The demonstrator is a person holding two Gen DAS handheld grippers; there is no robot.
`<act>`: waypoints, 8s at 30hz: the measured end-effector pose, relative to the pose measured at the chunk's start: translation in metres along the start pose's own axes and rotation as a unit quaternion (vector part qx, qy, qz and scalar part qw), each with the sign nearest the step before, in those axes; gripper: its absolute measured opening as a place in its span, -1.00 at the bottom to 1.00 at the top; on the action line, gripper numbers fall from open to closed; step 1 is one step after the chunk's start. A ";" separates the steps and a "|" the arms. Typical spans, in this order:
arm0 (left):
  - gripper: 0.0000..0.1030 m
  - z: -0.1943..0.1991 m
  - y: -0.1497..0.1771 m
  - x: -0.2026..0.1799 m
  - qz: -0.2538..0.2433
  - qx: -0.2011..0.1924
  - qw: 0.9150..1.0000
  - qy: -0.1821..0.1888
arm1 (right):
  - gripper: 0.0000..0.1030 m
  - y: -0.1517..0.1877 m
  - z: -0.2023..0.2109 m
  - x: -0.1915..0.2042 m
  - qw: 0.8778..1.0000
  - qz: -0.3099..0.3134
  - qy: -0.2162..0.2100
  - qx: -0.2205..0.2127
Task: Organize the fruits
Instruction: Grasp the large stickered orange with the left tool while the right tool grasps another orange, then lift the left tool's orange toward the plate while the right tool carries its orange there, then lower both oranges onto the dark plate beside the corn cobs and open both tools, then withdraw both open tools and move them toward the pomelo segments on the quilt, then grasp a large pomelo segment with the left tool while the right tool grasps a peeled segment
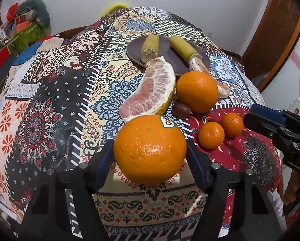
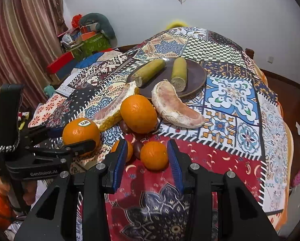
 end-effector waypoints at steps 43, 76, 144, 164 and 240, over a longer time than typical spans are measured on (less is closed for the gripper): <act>0.32 0.028 -0.010 0.044 0.033 -0.028 0.999 -0.017 | 0.01 -0.027 -0.036 0.022 0.999 0.043 0.018 -0.008; 0.32 0.043 -0.133 0.018 -0.001 -0.120 0.993 0.003 | 0.01 -0.110 0.026 -0.024 0.991 0.016 0.039 -0.126; 0.33 -0.081 -0.231 0.013 -0.067 -0.065 0.995 0.017 | 0.01 -0.153 -0.086 -0.087 0.997 0.031 0.054 -0.036; 0.33 -0.080 -0.212 0.049 -0.034 -0.061 0.998 -0.005 | 0.06 -0.153 -0.108 -0.074 0.998 0.032 0.049 0.001; 0.34 -0.064 -0.064 0.007 -0.046 0.023 0.998 0.028 | 0.10 -0.043 -0.066 -0.039 0.997 0.056 0.031 0.050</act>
Point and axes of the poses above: each gripper's, at about its wrist camera, not at the fingertips, and z roughly against the way its jaws point, x to its left, y to its underside, the point moved 10 cm from there along -z, roughly the way its jaws point, and after that the axes turned 11 degrees about -z, right-handed, at the moved point
